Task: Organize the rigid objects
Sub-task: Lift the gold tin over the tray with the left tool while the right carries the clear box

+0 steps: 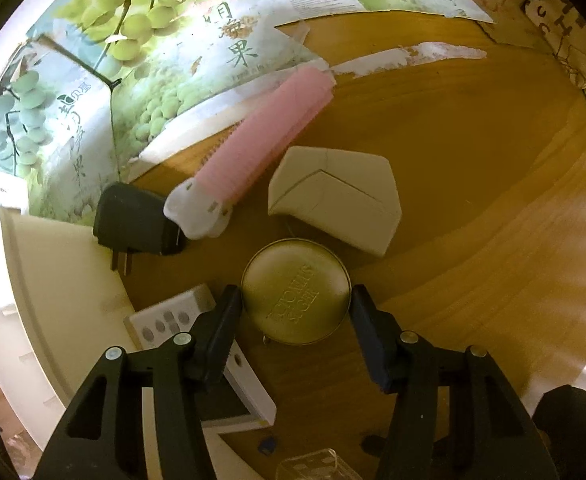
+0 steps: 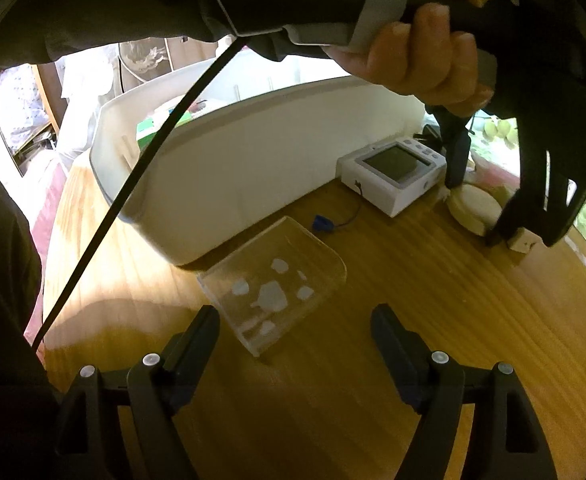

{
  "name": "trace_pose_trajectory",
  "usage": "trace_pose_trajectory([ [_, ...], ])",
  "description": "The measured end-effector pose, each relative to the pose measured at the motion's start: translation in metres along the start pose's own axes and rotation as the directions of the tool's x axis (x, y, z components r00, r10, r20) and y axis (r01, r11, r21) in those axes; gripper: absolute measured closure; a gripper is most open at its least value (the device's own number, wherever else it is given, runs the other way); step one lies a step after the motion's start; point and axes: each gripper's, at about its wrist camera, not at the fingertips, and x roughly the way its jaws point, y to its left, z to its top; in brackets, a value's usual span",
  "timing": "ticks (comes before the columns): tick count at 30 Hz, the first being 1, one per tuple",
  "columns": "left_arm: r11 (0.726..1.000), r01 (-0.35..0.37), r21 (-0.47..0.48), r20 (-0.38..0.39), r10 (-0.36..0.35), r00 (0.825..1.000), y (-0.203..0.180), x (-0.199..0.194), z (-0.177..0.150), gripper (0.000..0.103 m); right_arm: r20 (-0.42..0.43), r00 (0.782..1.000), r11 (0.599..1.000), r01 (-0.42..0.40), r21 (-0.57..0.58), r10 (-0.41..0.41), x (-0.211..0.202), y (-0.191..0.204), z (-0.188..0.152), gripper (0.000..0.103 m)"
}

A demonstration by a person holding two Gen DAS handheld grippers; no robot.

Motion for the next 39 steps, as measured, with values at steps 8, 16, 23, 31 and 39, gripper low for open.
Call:
trace_pose_trajectory([
  [8,0.999,0.049,0.001,0.074,-0.049,0.996,-0.005,-0.031,-0.02,0.044,0.005,1.0,1.0,-0.009,-0.01,0.009,0.012,0.016,0.009,0.024],
  [16,0.997,0.072,0.015,0.145,-0.074,0.987,-0.004,-0.067,-0.035,0.044,0.01,1.0,0.999,-0.021,-0.046,0.022,0.019,0.03,0.016,0.024],
  [23,0.997,0.069,-0.04,0.177,-0.061,0.982,0.011,-0.084,-0.054,0.044,0.022,1.0,0.998,-0.007,-0.062,0.008,0.013,0.025,0.018,0.024],
  [31,0.994,0.065,-0.091,0.212,-0.045,0.976,0.016,-0.092,-0.063,0.044,0.037,0.999,0.998,0.021,-0.053,-0.019,0.005,0.021,0.018,0.025],
  [39,0.993,0.052,-0.109,0.231,-0.026,0.973,0.024,-0.112,-0.081,0.044,0.045,0.998,0.999,0.037,-0.03,-0.036,-0.007,0.018,0.021,0.025],
])
